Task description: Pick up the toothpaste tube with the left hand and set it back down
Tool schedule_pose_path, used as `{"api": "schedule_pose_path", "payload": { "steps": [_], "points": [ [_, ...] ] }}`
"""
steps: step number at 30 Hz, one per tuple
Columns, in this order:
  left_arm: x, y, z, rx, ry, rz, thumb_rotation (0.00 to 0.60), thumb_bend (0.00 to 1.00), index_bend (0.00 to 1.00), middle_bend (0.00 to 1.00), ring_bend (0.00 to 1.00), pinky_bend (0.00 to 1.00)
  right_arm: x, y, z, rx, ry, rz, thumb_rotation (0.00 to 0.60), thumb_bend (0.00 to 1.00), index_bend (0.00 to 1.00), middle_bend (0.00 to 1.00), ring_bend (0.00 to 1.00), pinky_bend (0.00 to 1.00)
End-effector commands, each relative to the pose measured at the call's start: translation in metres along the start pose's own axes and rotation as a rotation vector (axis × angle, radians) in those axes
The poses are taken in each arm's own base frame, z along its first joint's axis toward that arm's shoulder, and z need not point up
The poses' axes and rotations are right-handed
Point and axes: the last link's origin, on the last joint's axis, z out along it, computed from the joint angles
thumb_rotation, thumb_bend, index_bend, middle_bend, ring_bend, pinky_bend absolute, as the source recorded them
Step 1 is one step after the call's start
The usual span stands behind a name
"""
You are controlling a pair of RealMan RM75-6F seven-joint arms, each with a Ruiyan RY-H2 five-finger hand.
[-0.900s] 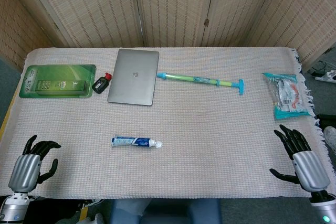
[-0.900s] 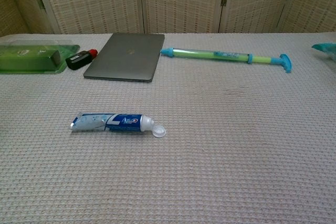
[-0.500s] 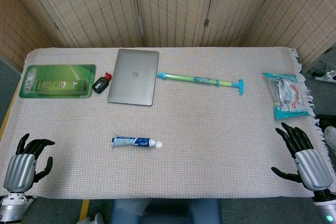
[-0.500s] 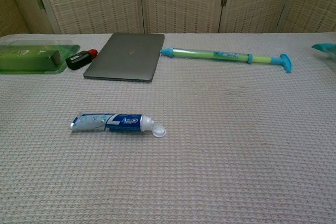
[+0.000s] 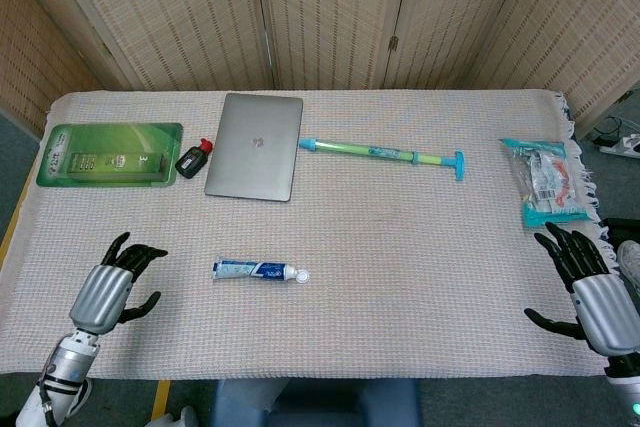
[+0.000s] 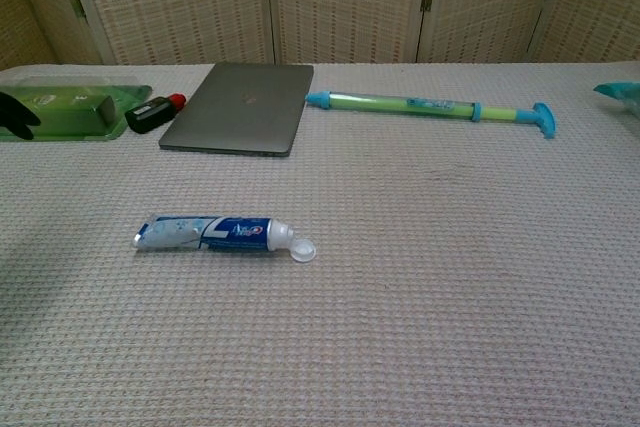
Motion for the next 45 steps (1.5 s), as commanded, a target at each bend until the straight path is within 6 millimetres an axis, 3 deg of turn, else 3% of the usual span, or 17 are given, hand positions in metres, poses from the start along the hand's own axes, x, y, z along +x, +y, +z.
{"api": "schedule_pose_path", "payload": {
  "steps": [1,11,22,28,38,45],
  "points": [
    [-0.017,0.016,0.022,-0.058,-0.057,0.02,0.6,0.38,0.24,0.29,0.21,0.05,0.0,0.002,0.0,-0.006,0.0,0.0,0.6,0.17,0.0,0.0,0.0,0.0],
    [-0.064,0.042,0.059,-0.093,-0.174,0.078,0.6,0.37,0.21,0.23,0.18,0.05,-0.004,0.005,-0.002,-0.023,-0.002,0.011,0.6,0.17,0.0,0.0,0.0,0.0],
    [-0.091,0.066,0.088,-0.078,-0.199,0.067,0.6,0.38,0.26,0.24,0.21,0.05,-0.008,0.006,-0.001,-0.026,-0.006,0.013,0.6,0.17,0.0,0.0,0.0,0.0],
    [-0.101,0.073,0.102,-0.066,-0.193,0.075,0.6,0.39,0.32,0.31,0.26,0.07,-0.009,0.008,-0.001,-0.032,-0.009,0.018,0.6,0.17,0.0,0.0,0.0,0.0],
    [-0.106,0.067,0.11,-0.029,-0.198,0.081,0.6,0.39,0.38,0.38,0.32,0.13,-0.011,0.01,0.002,-0.035,-0.017,0.019,0.6,0.17,0.0,0.0,0.0,0.0],
    [-0.106,0.06,0.114,-0.009,-0.157,-0.003,0.6,0.45,0.56,0.56,0.48,0.25,-0.012,0.009,0.001,-0.031,-0.026,0.027,0.6,0.17,0.0,0.0,0.0,0.0]
  ]
}}
